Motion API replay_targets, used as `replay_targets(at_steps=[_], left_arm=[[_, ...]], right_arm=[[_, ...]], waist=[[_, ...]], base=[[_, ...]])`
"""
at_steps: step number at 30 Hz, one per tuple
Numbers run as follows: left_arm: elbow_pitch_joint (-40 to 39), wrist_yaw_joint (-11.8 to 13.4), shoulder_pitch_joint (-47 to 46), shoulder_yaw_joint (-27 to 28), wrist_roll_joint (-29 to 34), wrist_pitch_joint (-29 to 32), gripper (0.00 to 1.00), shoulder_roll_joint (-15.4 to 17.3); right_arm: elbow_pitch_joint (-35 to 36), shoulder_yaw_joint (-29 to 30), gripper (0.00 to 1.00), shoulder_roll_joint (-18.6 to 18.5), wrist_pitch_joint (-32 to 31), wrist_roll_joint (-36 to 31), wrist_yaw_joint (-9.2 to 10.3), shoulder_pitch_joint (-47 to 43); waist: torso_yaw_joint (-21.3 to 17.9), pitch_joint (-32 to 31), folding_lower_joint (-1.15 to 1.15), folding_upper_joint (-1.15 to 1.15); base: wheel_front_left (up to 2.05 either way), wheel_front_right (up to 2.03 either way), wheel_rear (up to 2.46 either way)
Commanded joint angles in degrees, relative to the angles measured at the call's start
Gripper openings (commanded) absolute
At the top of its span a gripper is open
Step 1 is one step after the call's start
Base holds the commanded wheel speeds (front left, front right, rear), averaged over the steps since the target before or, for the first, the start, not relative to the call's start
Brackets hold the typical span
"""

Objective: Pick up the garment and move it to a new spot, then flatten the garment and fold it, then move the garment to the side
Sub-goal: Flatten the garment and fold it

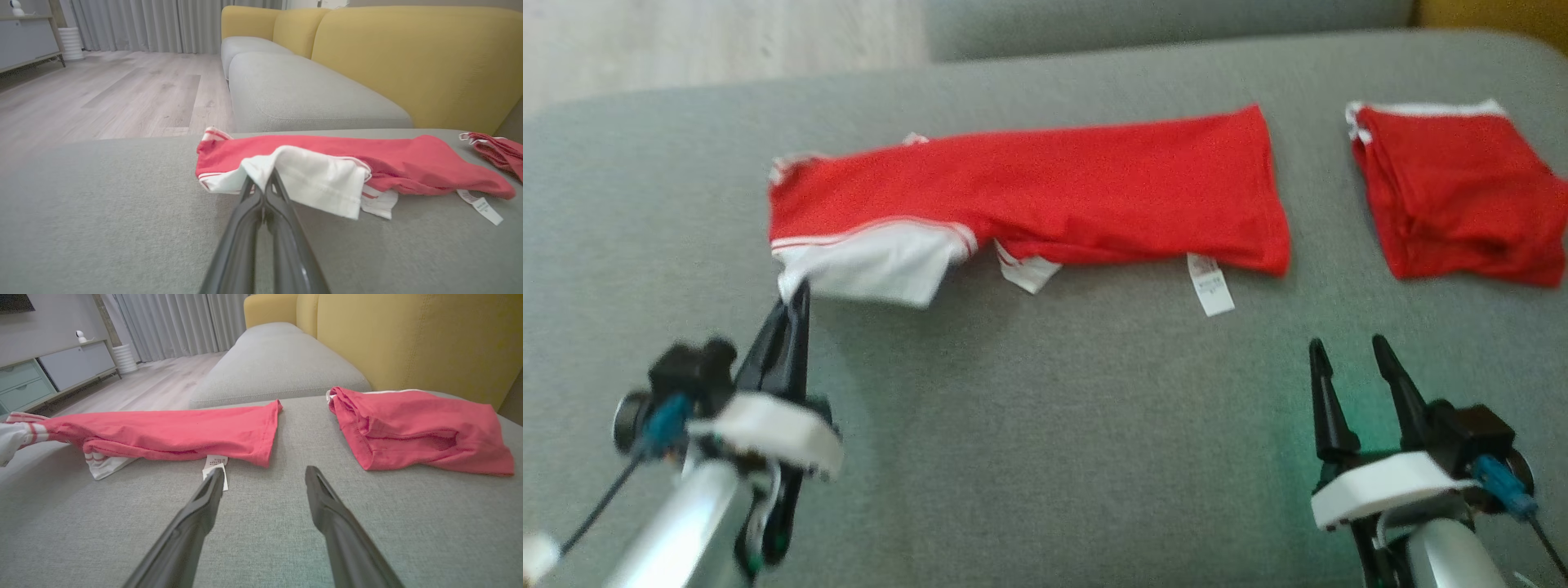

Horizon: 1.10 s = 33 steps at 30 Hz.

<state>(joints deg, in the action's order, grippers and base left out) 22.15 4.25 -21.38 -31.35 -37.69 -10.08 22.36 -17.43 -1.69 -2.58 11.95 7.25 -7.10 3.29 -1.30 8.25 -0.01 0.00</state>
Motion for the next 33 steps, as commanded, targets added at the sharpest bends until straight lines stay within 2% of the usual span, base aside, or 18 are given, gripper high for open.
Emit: replay_targets(at_steps=[1,8,11,13,16,26,28,29,30,33], left_arm=[[-5.64,1.76,1.08,2.28,0.60,0.91,0.00,3.58],[-28.53,10.48,14.00,3.80,0.12,6.65,0.00,9.41],[-33.65,13.53,18.84,4.72,-1.19,7.94,0.00,10.16],[-34.46,14.54,21.47,4.64,-1.83,8.26,0.00,10.23],[-32.39,14.43,23.95,3.87,-3.48,7.92,0.00,8.73],[-16.59,10.65,22.81,3.37,-7.01,2.69,0.00,2.26],[-13.45,10.08,22.26,3.40,-7.40,1.70,0.42,1.24],[-12.61,9.98,22.10,3.44,-7.42,1.31,0.53,1.00],[-11.93,9.92,21.96,3.55,-7.43,0.82,1.00,0.77],[-10.73,9.64,21.38,4.42,-7.38,-1.30,1.00,0.10]], right_arm=[[1.41,-0.77,1.00,-0.30,0.38,0.46,-0.39,0.35],[1.14,1.73,1.00,-0.30,0.04,0.03,-0.39,-2.44],[1.35,2.49,1.00,-0.30,-0.25,-0.29,-0.39,-3.11],[1.47,2.78,1.00,-0.30,-0.55,-0.47,-0.39,-3.39],[1.62,2.73,1.00,-0.30,-1.05,-0.65,-0.39,-3.53],[1.95,2.13,1.00,-0.30,-2.39,-1.30,-0.39,-3.03],[1.99,2.22,1.00,-0.30,-2.65,-1.35,-0.39,-3.17],[1.98,2.30,1.00,-0.30,-2.69,-1.36,-0.39,-3.25],[1.95,2.40,1.00,-0.30,-2.71,-1.37,-0.39,-3.33],[1.68,2.91,1.00,-0.30,-2.70,-1.40,-0.39,-3.57]], waist=[[2.72,-3.48,0.01,0.00],[4.76,-6.96,0.01,0.00],[4.90,-7.35,0.01,0.00],[4.84,-7.41,0.01,0.00],[4.57,-7.26,0.01,0.00],[3.03,-6.72,0.01,0.00],[2.87,-6.90,0.01,0.00],[2.89,-6.98,0.01,0.00],[2.94,-7.06,0.01,0.00],[3.44,-7.41,0.01,0.00]], base=[[0.00,0.00,0.00],[0.00,0.00,0.00],[0.00,0.00,0.00],[0.00,0.00,0.00],[0.00,0.00,0.00],[0.00,0.00,0.00],[0.00,0.00,0.00],[0.00,0.00,0.00],[0.00,0.00,0.00],[0.00,0.00,0.00]])
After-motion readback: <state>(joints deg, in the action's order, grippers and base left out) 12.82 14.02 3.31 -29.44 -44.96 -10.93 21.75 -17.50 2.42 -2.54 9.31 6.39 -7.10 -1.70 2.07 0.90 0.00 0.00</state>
